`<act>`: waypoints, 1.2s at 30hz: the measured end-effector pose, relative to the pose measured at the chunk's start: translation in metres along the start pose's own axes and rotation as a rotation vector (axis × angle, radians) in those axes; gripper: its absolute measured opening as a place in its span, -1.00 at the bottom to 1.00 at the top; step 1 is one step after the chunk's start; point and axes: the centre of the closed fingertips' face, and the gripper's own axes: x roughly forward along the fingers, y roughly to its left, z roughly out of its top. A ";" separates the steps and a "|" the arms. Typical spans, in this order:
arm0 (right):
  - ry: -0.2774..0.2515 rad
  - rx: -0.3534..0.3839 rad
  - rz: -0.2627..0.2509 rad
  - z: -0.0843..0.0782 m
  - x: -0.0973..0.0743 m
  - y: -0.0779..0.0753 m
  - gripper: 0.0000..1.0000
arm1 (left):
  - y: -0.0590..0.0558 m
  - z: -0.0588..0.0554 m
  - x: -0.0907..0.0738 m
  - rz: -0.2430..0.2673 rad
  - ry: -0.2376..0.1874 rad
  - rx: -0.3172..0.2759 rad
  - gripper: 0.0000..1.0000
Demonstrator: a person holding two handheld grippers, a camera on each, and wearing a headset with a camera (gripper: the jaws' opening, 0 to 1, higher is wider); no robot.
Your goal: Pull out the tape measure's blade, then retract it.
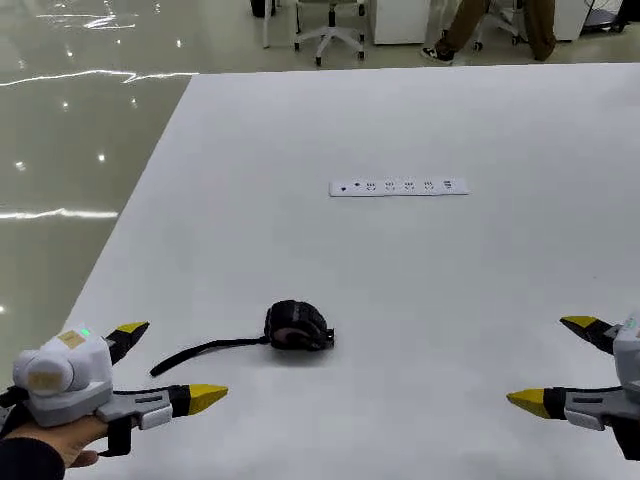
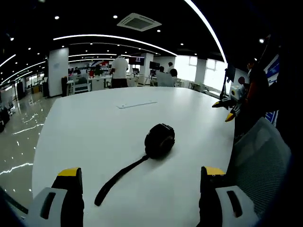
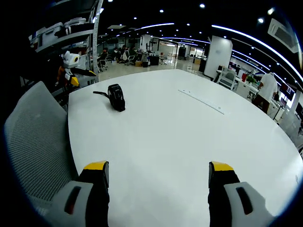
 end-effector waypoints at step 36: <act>-0.015 0.113 -0.053 -0.035 -0.057 -0.006 1.00 | 0.000 0.015 -0.032 0.037 -0.034 -0.048 1.00</act>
